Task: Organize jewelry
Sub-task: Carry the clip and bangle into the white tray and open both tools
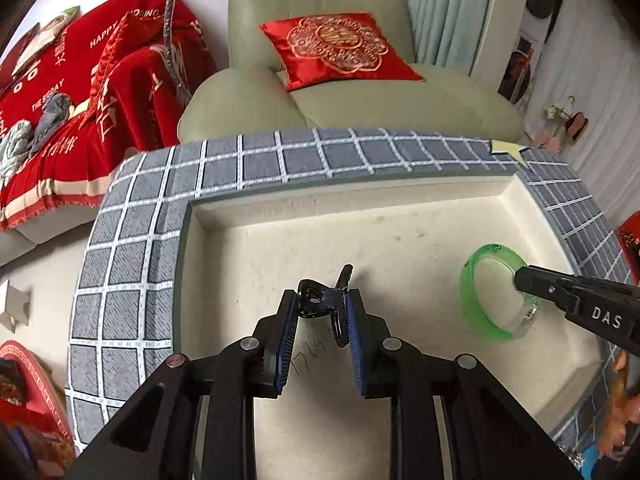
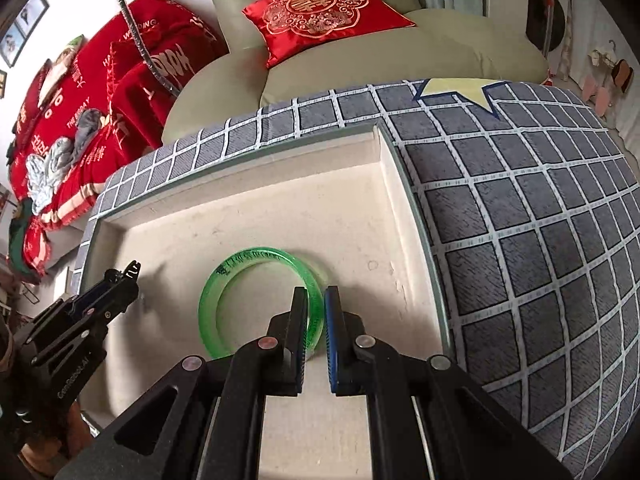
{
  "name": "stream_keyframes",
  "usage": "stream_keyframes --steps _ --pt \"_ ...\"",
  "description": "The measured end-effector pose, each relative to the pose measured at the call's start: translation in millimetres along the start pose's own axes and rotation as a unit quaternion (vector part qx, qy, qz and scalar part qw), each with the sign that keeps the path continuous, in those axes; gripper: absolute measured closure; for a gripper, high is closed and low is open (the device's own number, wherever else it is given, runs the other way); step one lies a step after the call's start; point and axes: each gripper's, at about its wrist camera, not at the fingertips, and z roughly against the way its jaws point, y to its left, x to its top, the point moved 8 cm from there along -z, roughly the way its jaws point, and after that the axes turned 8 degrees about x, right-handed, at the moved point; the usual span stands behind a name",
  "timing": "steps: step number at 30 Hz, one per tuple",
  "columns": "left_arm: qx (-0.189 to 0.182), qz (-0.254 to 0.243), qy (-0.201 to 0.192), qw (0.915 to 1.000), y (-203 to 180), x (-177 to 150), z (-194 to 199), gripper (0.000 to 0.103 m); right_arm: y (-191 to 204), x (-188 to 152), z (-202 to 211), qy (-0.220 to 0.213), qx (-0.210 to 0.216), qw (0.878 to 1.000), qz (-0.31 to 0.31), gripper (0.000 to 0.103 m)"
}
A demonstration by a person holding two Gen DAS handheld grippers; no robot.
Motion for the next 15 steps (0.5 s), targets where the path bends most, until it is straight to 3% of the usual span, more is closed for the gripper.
stream_keyframes --steps 6,8,9,10,11,14,15 --pt "0.022 -0.017 0.008 0.9996 -3.4 -3.8 -5.3 0.062 6.3 -2.8 0.5 -0.001 -0.015 1.0 0.024 0.09" --pt "0.026 -0.022 0.008 0.9994 -5.4 -4.7 -4.2 0.062 8.1 -2.7 2.0 0.0 -0.008 1.0 0.021 0.07" --pt "0.027 -0.022 0.008 0.9994 -5.4 -4.7 -4.2 0.062 9.9 -1.9 4.6 -0.004 -0.003 1.0 0.021 0.05" --pt "0.025 -0.019 0.008 0.9995 -5.2 -5.0 -3.6 0.062 12.7 -0.5 9.1 -0.011 0.002 1.0 0.024 0.043" --pt "0.023 -0.016 0.008 0.9996 -4.5 -4.4 -3.9 0.06 15.7 -0.2 12.0 -0.014 0.006 1.0 0.025 0.043" --pt "0.015 0.004 0.006 0.9999 0.3 -3.1 0.1 0.005 21.5 1.4 27.3 -0.029 0.017 0.999 0.023 0.043" --pt "0.012 0.011 -0.005 0.9999 2.0 -0.3 4.1 0.003 22.6 1.7 33.4 -0.036 0.02 0.999 0.021 0.042"
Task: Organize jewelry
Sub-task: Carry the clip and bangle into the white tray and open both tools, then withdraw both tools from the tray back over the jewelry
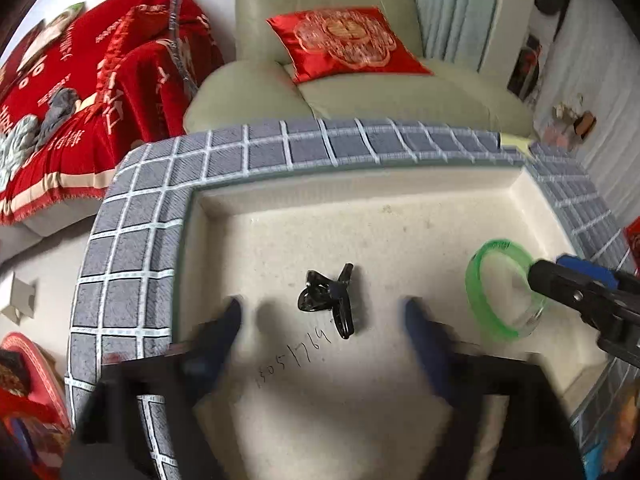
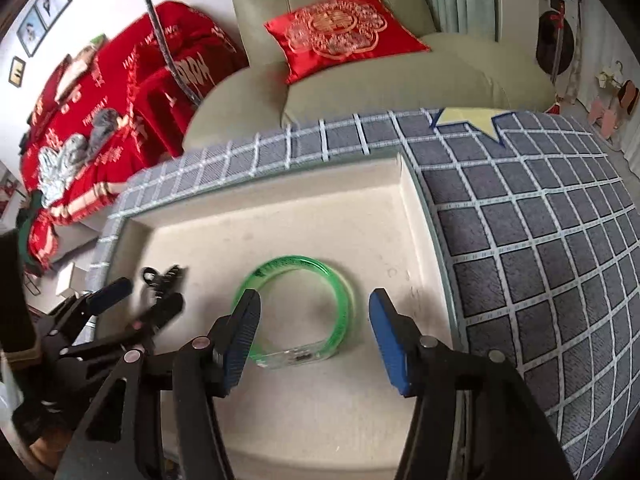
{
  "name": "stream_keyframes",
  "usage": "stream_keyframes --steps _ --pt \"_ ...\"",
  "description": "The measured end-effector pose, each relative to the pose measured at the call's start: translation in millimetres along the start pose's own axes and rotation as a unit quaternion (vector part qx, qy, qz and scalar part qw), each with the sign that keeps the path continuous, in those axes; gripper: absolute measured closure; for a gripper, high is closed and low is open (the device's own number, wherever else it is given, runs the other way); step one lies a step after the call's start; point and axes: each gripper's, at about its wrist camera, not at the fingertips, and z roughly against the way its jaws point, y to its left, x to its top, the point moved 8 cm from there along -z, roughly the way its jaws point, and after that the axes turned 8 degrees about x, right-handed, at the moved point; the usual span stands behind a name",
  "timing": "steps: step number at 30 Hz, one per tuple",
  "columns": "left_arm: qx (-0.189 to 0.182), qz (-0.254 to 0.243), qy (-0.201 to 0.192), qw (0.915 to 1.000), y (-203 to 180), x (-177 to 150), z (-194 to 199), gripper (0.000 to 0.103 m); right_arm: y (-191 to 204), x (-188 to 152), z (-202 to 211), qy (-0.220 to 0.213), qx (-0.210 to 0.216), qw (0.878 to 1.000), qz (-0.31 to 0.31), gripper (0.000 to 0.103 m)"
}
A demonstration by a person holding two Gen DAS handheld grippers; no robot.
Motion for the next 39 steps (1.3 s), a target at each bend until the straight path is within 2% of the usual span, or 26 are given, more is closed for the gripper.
stream_keyframes --steps 5,7,8,12,16,20,25,29,33,39 --pt "0.007 -0.004 -0.012 0.9999 2.9 4.6 9.4 0.003 1.5 -8.3 29.8 -0.018 0.012 1.0 -0.006 0.038" --pt "0.009 -0.002 -0.025 0.9996 5.6 4.2 18.3 0.003 3.4 -12.6 38.9 -0.023 0.017 1.0 -0.006 0.027" --pt "0.01 -0.003 -0.034 0.9994 6.9 3.9 24.5 0.003 3.8 -16.0 44.6 -0.024 0.021 0.999 -0.005 0.024" --pt "0.001 -0.008 -0.059 0.9982 9.8 0.1 49.0 0.0 6.5 -34.0 65.7 -0.019 0.039 0.999 -0.002 0.024" --pt "-0.024 -0.002 -0.063 0.9977 14.3 -14.8 73.2 0.0 10.9 -55.0 82.6 -0.016 0.043 0.999 0.017 0.024" --pt "-0.021 0.007 -0.051 0.9985 27.8 -40.8 92.0 0.0 13.7 -77.2 91.2 -0.006 0.043 0.999 0.028 0.024" --pt "-0.009 0.005 -0.055 0.9984 45.0 -74.7 109.6 0.0 7.8 -101.8 94.7 0.008 0.034 0.999 0.037 0.024" --pt "-0.021 0.002 -0.029 0.9994 57.6 -112.4 111.8 0.0 -0.7 -119.1 92.8 0.02 0.027 0.999 0.032 0.024" --pt "-0.022 0.002 -0.018 0.9996 67.0 -139.7 116.0 0.0 -4.4 -131.6 92.0 0.028 0.017 0.999 0.038 0.024" --pt "-0.023 0.049 0.004 0.9985 80.4 -170.9 121.7 0.0 1.7 -140.5 89.0 0.034 -0.004 0.997 0.068 0.024"
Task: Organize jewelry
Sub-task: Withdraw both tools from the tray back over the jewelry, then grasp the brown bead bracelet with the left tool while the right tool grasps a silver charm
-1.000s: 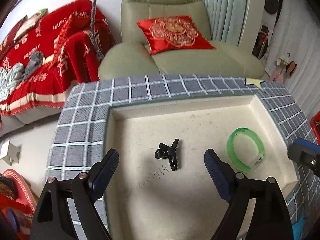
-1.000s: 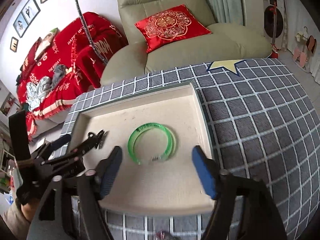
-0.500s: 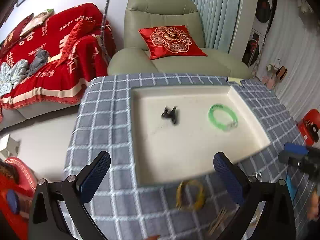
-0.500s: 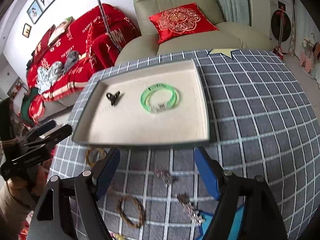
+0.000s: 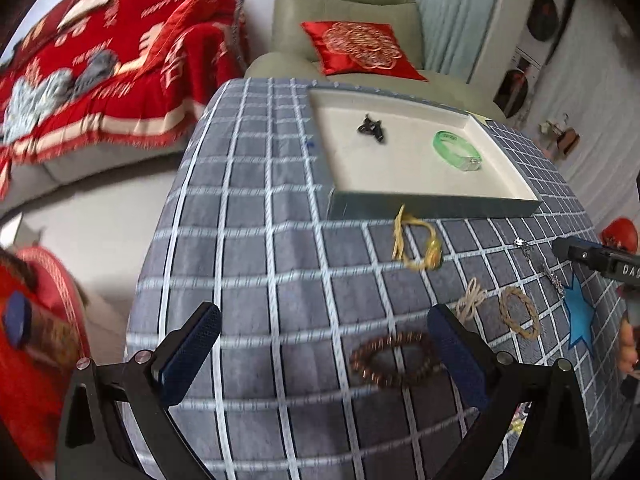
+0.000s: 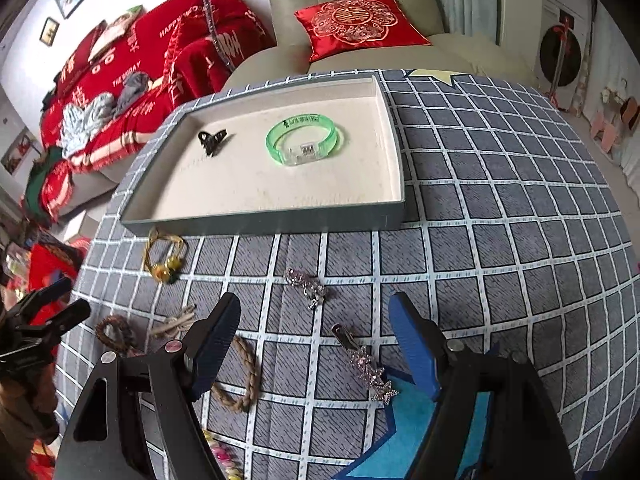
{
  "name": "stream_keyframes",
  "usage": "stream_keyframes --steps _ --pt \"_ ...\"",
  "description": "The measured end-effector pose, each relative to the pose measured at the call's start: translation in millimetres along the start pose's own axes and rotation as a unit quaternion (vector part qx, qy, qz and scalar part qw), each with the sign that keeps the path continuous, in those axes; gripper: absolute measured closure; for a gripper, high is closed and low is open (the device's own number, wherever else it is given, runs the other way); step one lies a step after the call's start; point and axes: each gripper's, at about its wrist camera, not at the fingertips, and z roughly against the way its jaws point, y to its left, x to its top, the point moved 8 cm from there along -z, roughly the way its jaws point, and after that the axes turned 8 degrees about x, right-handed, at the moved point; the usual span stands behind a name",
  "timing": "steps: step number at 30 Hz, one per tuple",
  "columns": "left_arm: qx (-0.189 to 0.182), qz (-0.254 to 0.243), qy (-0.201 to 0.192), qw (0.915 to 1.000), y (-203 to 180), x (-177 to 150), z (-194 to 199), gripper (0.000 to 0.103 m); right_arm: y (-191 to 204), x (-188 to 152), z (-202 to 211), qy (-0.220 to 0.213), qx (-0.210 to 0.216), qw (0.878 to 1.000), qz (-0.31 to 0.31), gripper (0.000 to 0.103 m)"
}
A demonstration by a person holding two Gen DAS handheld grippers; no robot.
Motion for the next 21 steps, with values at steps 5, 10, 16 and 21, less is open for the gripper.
stream_keyframes --steps 5,10,16,21 --pt "-0.005 0.062 0.027 0.9977 5.2 -18.4 -0.9 0.0 0.6 -2.1 -9.1 0.007 -0.01 1.0 0.014 0.024" --pt "-0.006 0.101 0.042 0.994 3.9 -31.1 -2.4 0.0 -2.9 -3.2 -22.4 0.015 -0.013 1.0 0.018 0.024" --pt "-0.002 0.11 0.049 0.9927 -5.8 -35.6 -5.6 0.001 0.8 -3.2 -33.6 0.021 -0.011 0.999 0.034 0.024" --pt "0.001 0.107 0.054 0.9928 -14.6 -35.9 -11.7 0.023 1.7 -0.9 -43.3 0.027 -0.017 0.999 0.04 0.029"
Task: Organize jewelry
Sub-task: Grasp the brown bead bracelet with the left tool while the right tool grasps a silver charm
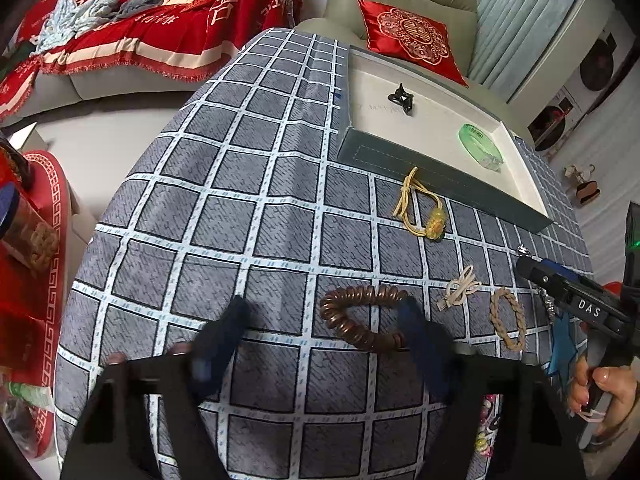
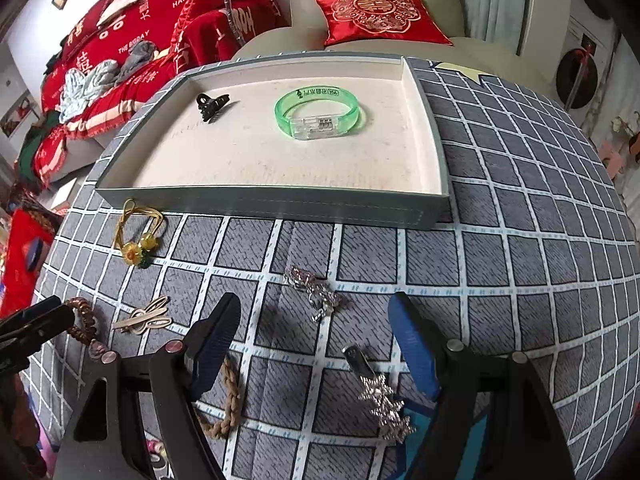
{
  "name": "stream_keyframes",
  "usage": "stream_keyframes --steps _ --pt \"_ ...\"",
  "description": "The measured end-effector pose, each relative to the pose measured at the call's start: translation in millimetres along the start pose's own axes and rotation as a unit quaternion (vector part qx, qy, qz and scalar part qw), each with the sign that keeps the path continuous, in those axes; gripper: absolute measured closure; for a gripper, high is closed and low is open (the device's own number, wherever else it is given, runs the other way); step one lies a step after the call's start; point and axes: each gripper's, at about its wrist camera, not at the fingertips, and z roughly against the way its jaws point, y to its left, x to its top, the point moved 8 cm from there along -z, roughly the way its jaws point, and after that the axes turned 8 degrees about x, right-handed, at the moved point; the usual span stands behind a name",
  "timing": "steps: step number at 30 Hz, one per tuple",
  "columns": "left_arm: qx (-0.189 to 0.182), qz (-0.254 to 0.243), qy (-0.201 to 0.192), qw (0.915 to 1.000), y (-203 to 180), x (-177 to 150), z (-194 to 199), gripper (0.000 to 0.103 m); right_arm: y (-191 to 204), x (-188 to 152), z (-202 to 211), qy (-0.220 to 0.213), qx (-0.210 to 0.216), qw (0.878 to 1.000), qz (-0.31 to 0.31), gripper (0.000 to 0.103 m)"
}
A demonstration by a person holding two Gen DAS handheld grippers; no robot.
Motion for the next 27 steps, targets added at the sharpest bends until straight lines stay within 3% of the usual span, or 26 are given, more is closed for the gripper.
stream_keyframes --steps 4,6,7,9,11,12,13,27 --pt "0.007 -0.011 -0.007 0.9999 -5.5 -0.3 -0.8 0.027 2.8 3.7 -2.6 -0.001 -0.02 1.0 0.015 0.042" --pt "0.017 -0.02 -0.014 0.9996 -7.1 0.4 -1.0 0.038 4.8 4.1 -2.9 0.001 -0.031 0.999 0.022 0.052" --pt "0.02 -0.024 -0.016 0.9994 -7.6 0.4 -1.0 0.039 6.5 3.8 -3.3 0.003 -0.035 0.999 0.028 0.056" --pt "0.019 -0.026 -0.021 0.9993 -7.7 0.6 -0.6 0.054 9.6 3.1 -3.5 0.004 -0.042 0.998 0.037 0.061" --pt "0.02 -0.033 -0.025 0.9989 -8.0 0.5 -0.3 0.058 13.3 3.1 -3.7 0.005 -0.04 0.998 0.04 0.071" --pt "0.02 -0.035 -0.028 0.9988 -8.5 0.5 -0.5 0.069 14.5 3.0 -3.8 0.005 -0.04 0.998 0.039 0.081" --pt "0.018 -0.04 -0.029 0.9986 -8.9 0.2 -0.8 0.073 15.7 2.9 -3.6 0.005 -0.039 0.999 0.038 0.085" --pt "-0.034 -0.057 -0.062 0.9959 -9.1 7.1 24.6 0.076 13.0 6.5 30.0 -0.029 0.01 0.999 -0.023 0.085"
